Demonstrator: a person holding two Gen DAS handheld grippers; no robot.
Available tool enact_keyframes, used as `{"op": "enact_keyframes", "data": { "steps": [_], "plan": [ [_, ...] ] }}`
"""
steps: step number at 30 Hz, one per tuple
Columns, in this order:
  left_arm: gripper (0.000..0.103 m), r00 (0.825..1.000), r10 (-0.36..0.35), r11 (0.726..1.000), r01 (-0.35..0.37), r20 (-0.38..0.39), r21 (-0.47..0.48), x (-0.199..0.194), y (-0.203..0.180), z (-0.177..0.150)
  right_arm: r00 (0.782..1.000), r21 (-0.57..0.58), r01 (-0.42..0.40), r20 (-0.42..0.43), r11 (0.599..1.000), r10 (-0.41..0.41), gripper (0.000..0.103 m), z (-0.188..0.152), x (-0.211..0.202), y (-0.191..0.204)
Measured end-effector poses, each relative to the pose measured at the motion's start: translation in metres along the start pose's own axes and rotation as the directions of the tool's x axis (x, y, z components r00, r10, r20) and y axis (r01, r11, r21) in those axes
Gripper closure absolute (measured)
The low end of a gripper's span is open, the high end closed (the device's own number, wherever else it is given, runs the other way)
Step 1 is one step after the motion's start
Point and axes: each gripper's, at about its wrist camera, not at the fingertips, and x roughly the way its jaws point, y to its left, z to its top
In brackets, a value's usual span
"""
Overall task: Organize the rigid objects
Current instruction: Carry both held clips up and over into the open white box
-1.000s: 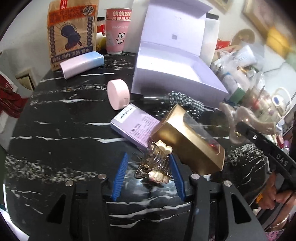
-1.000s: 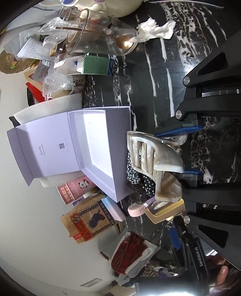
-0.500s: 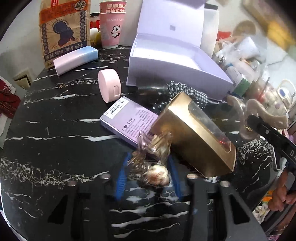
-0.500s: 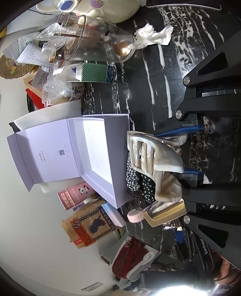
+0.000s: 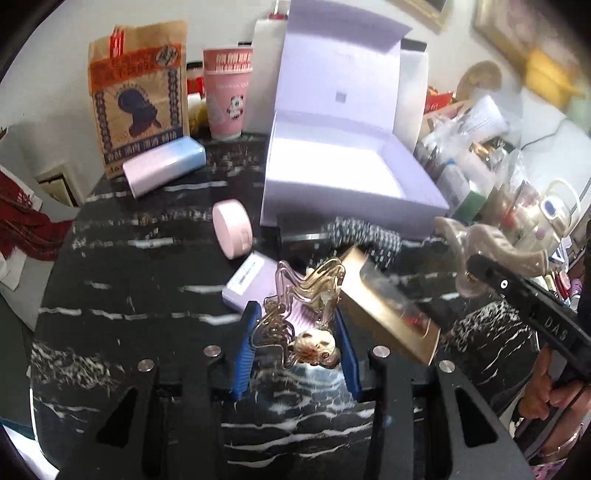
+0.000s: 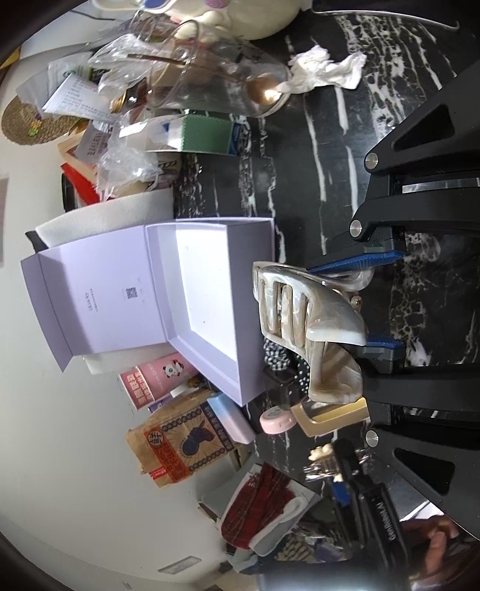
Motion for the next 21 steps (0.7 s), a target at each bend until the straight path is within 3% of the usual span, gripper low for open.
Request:
{"op": "enact_keyframes", "data": {
  "steps": [10,21],
  "plan": [
    [0.064,0.998,-0.033,0.999,0.032,0.054,0.010,-0.008,-0.007,0.038,1.000,-0.047,-0.031,0.002,0.998,0.031,0.074,0.023,-0.003,0.006],
    [0.064,0.996,-0.068,0.997,0.065,0.059,0.052,0.005,-0.016,0.079,0.999,-0.084,-0.046,0.007,0.995,0.047,0.074,0.052,0.005,0.008]
  ]
}}
